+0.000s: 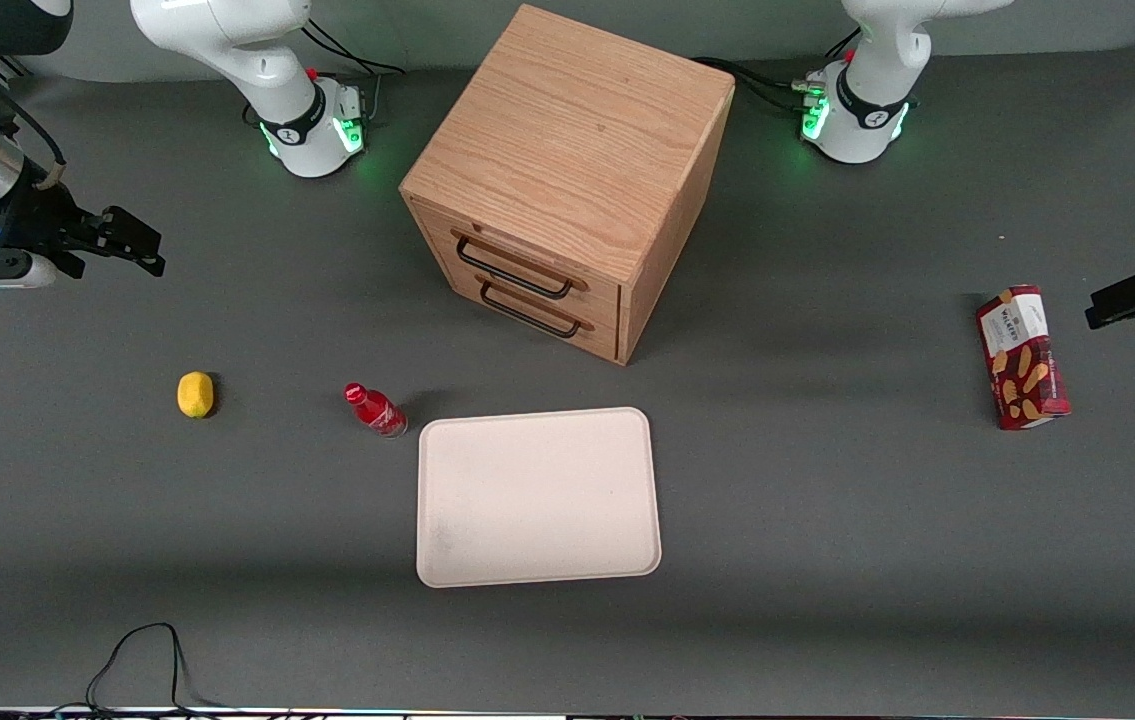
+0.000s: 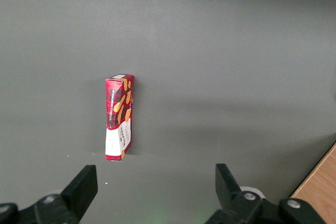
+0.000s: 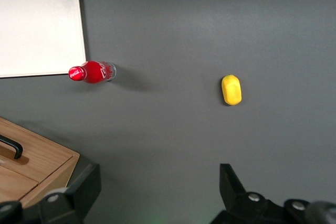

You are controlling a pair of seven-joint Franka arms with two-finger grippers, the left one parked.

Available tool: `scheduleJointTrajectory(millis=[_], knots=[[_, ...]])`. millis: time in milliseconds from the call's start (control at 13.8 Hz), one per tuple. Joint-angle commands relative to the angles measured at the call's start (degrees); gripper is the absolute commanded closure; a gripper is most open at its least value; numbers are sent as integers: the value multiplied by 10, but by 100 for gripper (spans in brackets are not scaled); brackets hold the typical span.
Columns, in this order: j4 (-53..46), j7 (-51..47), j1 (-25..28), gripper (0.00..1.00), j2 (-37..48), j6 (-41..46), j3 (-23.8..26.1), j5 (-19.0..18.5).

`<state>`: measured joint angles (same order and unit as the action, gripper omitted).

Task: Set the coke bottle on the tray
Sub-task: 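Move the right gripper down toward the red Coca-Cola bottle beside the tray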

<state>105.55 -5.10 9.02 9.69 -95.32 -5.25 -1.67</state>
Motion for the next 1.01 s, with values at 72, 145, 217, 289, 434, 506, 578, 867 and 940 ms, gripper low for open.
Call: scheduleJointTrajectory(millis=[72, 145, 217, 289, 434, 506, 578, 867, 940], knots=[[-31, -12, -1, 0, -20, 18, 2, -6], [-52, -13, -1, 0, -41, 18, 2, -6], [-81, -13, -1, 0, -66, 19, 6, -5], [-107, -15, 3, 0, -92, 19, 12, 1], [-157, -23, 4, 0, -148, 19, 42, 18], [-176, -39, 3, 0, -175, 19, 59, 18], [-189, -69, 3, 0, -195, 19, 77, 16], [-234, -132, 3, 0, -264, 16, 123, 15], [-233, -135, 5, 0, -273, 10, 124, 15]])
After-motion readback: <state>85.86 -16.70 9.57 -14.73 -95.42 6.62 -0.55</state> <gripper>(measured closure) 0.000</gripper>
